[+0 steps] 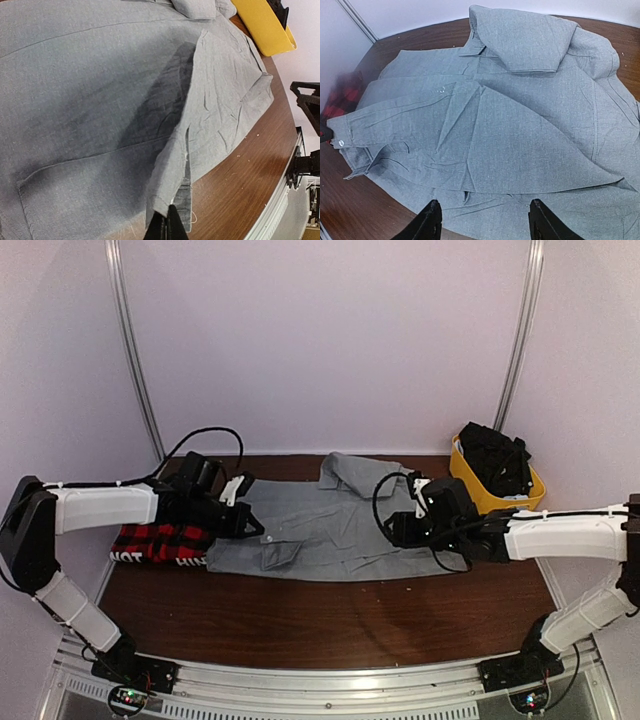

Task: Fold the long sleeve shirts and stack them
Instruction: Place the sleeve of the 1/3-folded shirt.

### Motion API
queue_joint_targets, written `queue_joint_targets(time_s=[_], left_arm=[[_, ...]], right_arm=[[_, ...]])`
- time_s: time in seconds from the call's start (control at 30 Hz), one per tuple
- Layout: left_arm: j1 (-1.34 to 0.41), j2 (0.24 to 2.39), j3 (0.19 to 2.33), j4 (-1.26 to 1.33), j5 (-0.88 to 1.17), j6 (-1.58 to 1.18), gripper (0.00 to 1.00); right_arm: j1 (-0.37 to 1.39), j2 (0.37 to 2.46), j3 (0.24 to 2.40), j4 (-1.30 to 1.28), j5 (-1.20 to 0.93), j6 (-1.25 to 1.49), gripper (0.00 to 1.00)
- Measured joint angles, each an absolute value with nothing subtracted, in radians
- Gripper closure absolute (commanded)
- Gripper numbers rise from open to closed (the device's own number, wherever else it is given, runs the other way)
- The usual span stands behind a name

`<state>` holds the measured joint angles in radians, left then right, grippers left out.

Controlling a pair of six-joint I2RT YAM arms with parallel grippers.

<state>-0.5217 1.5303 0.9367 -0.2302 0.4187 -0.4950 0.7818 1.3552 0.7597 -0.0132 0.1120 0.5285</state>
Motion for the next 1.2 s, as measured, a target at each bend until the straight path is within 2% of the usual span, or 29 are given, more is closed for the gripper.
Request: queue_joint_targets(time_s=[0.27,0.7,1.17,1.2], left_arm=[[-0.490,1.533,0.939,-0.245,0.482,-0.488,1.00],[-0.379,1.576,0.944,-0.282,0.471,-0.444,1.00],[-0.350,1.634,0.975,-0.295,0.445,-0.428,1.00],[-0.349,1.636,0.975,-0.292,0.445,-0.429,0.97]], right_arm=[[0.778,1.386,0.755,-0.022,0.136,0.518,0.39],[0.778,1.388,0.754,-0.080,0.242,0.492,0.38],[0.767,1.483,0.754,-0.095,0.289,0.492,0.38],[0.767,1.490,0.754,-0.095,0.290,0.492,0.37]])
